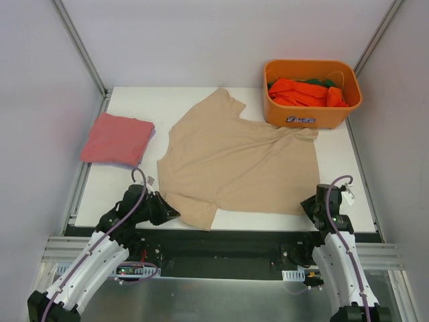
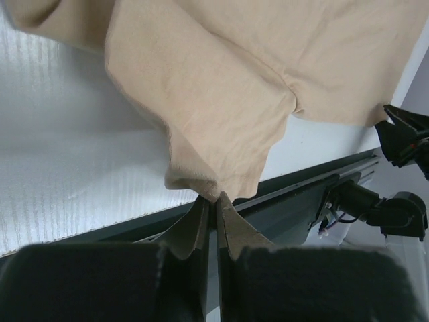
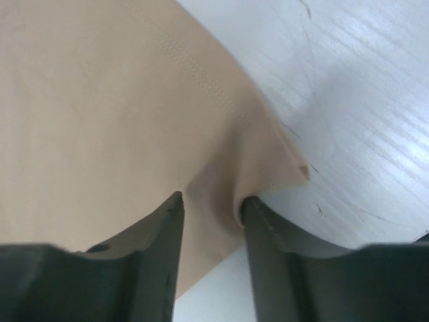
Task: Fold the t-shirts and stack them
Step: Grap the side of the flattened tshirt closest away from the robot with both arms, then fold the flattened tshirt in 1/3 of the way
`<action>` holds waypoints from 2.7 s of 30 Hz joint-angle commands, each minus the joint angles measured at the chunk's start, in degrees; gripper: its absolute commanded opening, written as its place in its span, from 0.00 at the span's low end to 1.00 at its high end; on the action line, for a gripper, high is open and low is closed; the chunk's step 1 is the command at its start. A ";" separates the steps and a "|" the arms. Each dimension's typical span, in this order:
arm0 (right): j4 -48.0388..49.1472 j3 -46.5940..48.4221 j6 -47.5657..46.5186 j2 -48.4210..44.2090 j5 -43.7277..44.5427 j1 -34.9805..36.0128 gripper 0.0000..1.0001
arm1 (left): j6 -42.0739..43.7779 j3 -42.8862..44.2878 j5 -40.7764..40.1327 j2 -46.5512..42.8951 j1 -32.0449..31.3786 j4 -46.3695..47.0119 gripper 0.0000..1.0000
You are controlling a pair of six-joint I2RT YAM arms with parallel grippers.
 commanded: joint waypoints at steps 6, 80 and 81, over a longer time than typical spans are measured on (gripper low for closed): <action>-1.19 0.94 -1.41 -1.64 -3.40 -0.19 0.00 | 1.05 4.97 0.69 -0.78 -0.45 -0.57 0.00; -6.56 19.32 -10.46 14.00 4.59 -6.86 0.01 | 23.46 46.36 -8.35 63.72 0.69 30.01 0.00; -5.86 18.79 -10.64 14.26 4.68 -7.56 0.01 | 23.46 46.98 -8.44 65.21 0.78 30.01 0.00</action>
